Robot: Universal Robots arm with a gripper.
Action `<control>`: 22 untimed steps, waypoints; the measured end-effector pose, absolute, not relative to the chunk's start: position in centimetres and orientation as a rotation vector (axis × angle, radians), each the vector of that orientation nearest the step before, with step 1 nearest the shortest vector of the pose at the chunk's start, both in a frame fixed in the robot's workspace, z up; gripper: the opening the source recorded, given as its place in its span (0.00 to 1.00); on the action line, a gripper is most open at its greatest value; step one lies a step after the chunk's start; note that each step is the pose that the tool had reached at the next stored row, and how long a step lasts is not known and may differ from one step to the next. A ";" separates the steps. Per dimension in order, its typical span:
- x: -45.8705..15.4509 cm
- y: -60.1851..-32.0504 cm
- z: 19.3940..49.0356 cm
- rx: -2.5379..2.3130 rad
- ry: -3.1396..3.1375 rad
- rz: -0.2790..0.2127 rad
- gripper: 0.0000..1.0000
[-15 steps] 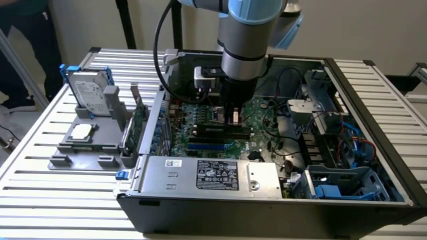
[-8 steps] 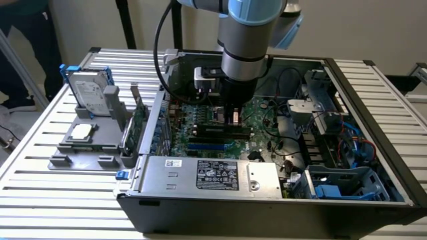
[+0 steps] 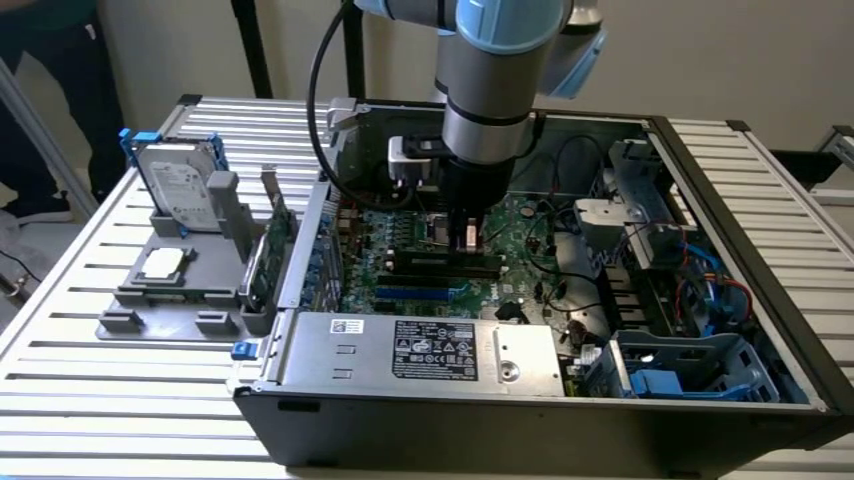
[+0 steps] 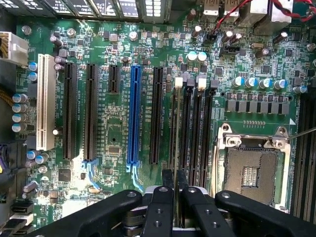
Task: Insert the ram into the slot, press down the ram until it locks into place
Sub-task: 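Insert the ram into the slot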
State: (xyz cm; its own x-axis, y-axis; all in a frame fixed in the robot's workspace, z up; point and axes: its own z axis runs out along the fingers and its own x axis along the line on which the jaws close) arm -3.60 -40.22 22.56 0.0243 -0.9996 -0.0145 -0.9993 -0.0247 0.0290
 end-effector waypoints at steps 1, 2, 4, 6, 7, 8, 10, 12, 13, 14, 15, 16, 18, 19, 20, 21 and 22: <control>-3.6 -40.2 22.5 2.241 -2.186 -0.048 0.14; -3.6 -40.2 22.5 2.241 -2.186 -0.048 0.14; -3.6 -40.2 22.5 2.241 -2.186 -0.048 0.14; -3.6 -40.2 22.5 2.241 -2.186 -0.048 0.14; -3.6 -40.2 22.5 2.241 -2.186 -0.048 0.14; -3.6 -40.2 22.5 2.240 -2.187 -0.048 0.14; -3.6 -40.2 22.5 2.239 -2.188 -0.048 0.14; -3.6 -40.2 22.5 2.237 -2.190 -0.048 0.14; -3.6 -40.2 22.5 2.236 -2.191 -0.048 0.14; -3.6 -40.2 22.5 2.234 -2.193 -0.048 0.14; -3.6 -40.2 22.5 2.232 -2.196 -0.048 0.14; -3.6 -40.2 22.5 2.230 -2.198 -0.048 0.14; -3.6 -40.2 22.5 2.226 -2.202 -0.048 0.14; -3.6 -40.2 22.5 2.224 -2.203 -0.048 0.14; -3.6 -40.2 22.4 2.224 -2.204 -0.048 0.14; -3.6 -40.2 22.4 2.224 -2.204 -0.048 0.14; -3.6 -40.2 22.3 2.224 -2.204 -0.048 0.14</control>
